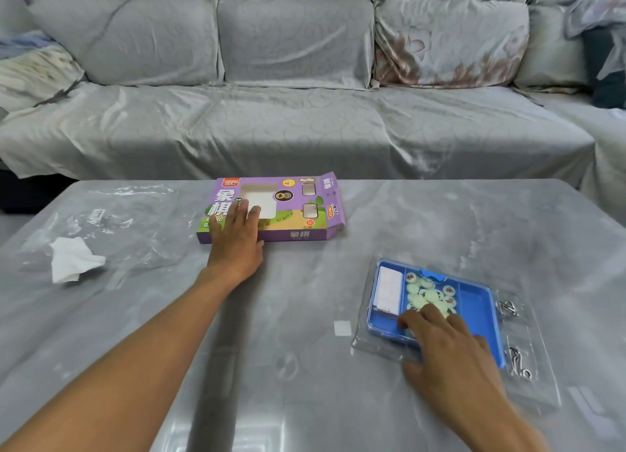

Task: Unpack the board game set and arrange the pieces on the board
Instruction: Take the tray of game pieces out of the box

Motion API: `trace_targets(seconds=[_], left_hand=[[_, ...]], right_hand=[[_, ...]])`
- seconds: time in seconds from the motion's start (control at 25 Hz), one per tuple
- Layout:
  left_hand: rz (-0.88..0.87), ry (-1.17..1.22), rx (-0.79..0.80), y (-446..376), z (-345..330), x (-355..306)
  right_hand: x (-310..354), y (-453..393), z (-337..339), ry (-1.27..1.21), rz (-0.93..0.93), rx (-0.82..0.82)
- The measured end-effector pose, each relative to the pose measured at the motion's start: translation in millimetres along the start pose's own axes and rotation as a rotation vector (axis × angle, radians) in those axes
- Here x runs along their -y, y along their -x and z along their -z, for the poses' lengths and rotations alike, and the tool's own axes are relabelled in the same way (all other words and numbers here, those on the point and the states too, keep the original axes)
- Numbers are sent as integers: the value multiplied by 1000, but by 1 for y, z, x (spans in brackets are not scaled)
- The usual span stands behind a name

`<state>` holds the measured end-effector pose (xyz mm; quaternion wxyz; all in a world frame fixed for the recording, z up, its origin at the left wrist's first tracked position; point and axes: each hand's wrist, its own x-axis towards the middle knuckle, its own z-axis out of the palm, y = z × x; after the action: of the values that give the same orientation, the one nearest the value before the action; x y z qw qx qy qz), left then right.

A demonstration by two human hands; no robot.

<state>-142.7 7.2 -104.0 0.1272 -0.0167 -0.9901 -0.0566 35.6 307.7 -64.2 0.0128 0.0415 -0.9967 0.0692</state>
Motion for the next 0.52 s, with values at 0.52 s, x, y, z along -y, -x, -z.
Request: trace_targets(seconds=[0.52], left_hand=[[-83,339,108,202,79,-21]], right_hand=[[50,29,1,91,266,-118]])
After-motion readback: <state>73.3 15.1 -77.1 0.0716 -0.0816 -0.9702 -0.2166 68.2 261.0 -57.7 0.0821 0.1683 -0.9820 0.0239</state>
